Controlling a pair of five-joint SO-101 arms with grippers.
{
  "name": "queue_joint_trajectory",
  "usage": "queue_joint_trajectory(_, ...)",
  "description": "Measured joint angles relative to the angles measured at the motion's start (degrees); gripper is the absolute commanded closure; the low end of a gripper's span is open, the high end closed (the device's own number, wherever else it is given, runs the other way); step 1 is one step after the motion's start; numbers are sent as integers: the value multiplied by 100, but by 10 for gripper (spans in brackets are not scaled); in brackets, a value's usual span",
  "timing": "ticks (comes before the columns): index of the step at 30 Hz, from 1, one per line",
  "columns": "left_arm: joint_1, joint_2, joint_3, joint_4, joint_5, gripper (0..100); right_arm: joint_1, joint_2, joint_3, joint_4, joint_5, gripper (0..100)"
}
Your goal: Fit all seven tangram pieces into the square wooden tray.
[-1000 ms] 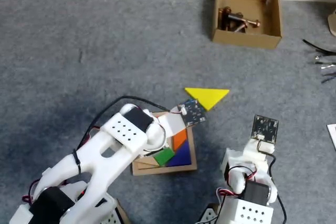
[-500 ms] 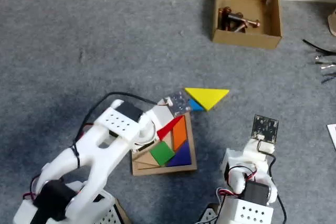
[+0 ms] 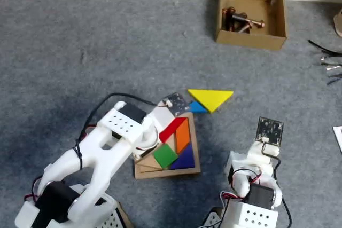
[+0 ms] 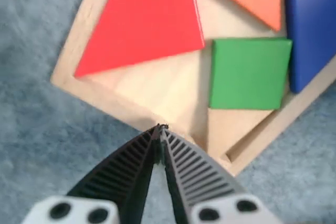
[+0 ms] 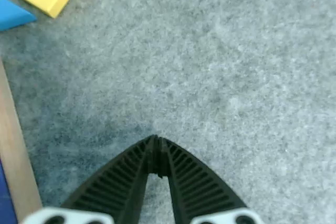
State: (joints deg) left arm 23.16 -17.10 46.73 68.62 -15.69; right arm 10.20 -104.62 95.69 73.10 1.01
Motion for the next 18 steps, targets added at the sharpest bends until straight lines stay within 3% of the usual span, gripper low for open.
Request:
queue_joint_trajectory(7, 316, 0, 0, 475, 88, 995, 0, 0, 0, 0, 0, 994)
queue_joint_trajectory(18, 1169, 0, 0, 492, 88, 995, 0, 0, 0, 0, 0, 994)
